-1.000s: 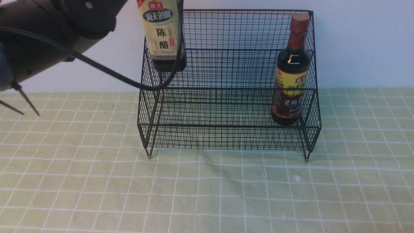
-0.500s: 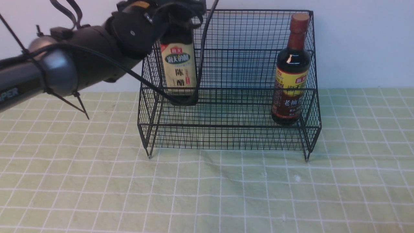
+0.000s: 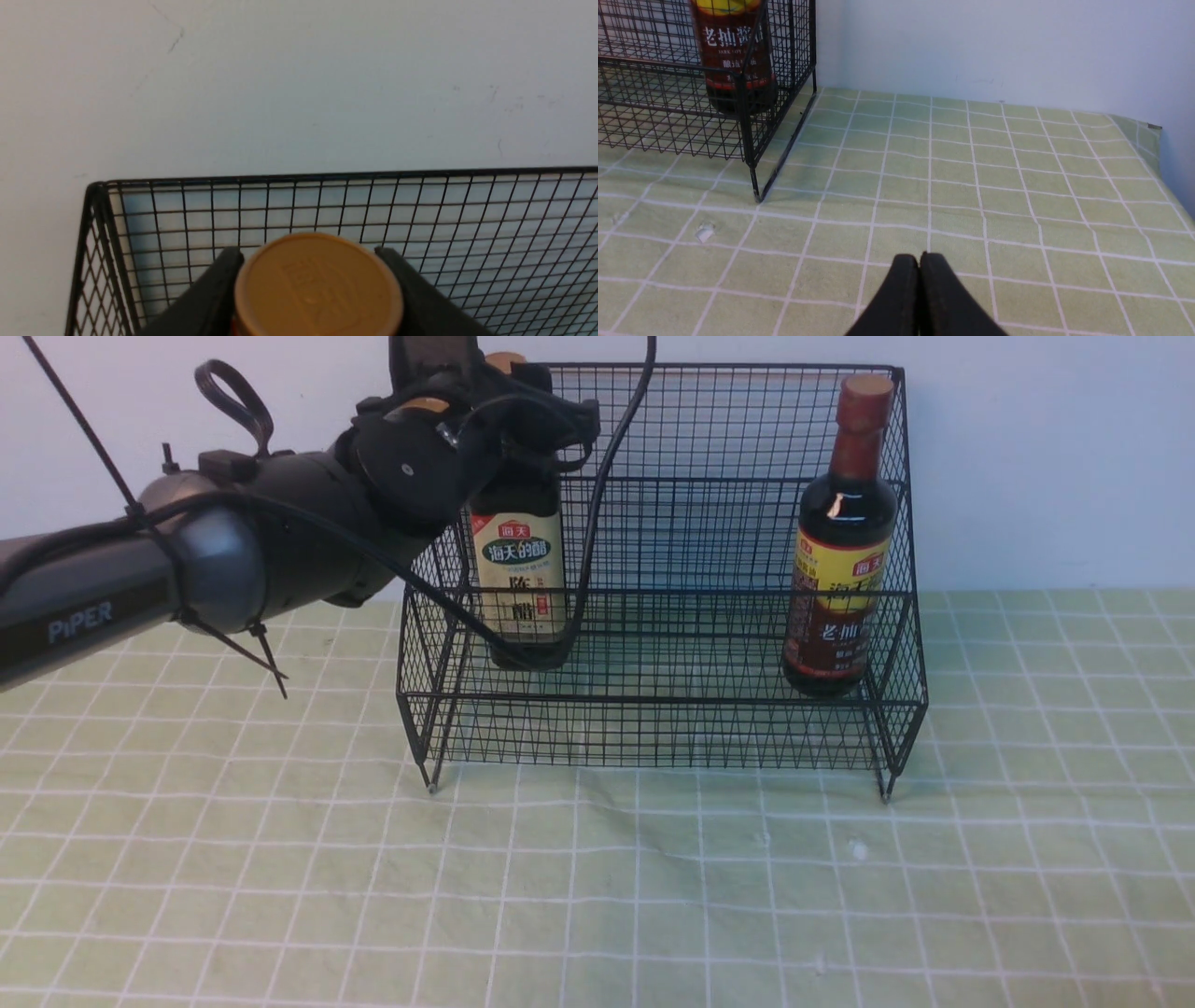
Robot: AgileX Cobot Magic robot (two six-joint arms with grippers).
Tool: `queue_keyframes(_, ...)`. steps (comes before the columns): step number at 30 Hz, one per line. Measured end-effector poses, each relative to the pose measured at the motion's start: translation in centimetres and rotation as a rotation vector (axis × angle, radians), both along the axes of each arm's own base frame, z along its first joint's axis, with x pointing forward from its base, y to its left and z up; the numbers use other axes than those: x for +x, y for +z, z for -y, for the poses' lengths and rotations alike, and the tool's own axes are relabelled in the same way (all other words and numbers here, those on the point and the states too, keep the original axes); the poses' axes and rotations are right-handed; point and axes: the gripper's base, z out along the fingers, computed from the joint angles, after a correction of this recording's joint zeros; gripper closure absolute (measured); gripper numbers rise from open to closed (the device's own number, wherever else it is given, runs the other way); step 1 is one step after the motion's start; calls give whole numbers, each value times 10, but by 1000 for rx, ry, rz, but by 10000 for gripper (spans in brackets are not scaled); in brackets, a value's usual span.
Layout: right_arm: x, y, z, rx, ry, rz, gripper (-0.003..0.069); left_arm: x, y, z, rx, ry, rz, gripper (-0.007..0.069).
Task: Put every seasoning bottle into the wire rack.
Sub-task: Use the left arm to put the condiment bottle back on the shelf
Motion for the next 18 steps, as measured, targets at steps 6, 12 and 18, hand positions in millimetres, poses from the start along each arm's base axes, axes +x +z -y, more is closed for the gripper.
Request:
queue_keyframes(6, 0, 0, 0, 0, 0, 0, 672, 0, -1, 2, 41, -30, -9, 317)
queue_keyframes(12, 0, 0, 0, 0, 0, 0, 672, 0, -1, 3, 60, -38, -9, 317)
queue_keyframes(18, 0, 0, 0, 0, 0, 0, 672, -1, 0, 3, 85, -49, -9, 314)
